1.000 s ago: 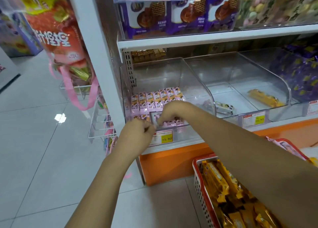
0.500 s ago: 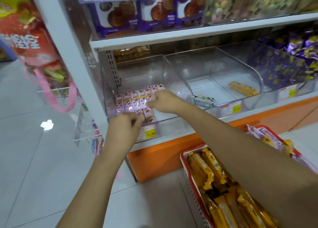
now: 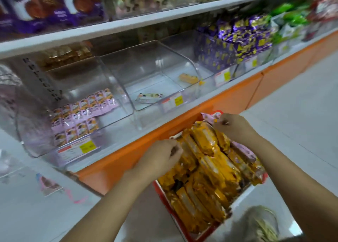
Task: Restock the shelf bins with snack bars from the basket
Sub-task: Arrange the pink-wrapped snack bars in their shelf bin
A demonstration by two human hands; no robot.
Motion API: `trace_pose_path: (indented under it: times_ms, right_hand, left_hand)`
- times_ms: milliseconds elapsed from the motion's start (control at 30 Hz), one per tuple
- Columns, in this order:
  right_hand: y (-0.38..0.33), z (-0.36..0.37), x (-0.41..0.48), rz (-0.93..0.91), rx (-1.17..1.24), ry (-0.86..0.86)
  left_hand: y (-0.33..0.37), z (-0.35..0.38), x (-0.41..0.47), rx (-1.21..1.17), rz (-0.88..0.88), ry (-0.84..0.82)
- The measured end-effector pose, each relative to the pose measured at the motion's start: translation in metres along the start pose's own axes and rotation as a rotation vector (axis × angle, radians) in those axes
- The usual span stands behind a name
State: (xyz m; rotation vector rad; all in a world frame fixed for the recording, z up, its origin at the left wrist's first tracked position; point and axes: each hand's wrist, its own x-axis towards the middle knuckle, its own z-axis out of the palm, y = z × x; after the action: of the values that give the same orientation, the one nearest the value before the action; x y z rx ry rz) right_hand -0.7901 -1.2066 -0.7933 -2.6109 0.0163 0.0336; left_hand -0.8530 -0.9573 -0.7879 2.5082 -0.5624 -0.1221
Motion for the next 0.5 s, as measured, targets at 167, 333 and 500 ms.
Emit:
trace_pose_path:
  times_ms: [167, 333, 500]
  right_hand:
    - [0.111, -0.009, -0.001, 0.401, -0.030, 0.079]
    - [0.159, 0.023, -0.011, 0.455, -0.072, 0.075]
    - [0.170, 0.036, -0.006, 0.492, -0.139, 0.064]
  left_hand:
    - [0.008, 0.044, 0.035, 0.174, -0.017, -0.206]
    - [0.026, 0.063, 0.063, 0.228, -0.052, -0.321]
    - [0.042, 0.075, 0.079, 0.224, -0.063, -0.373]
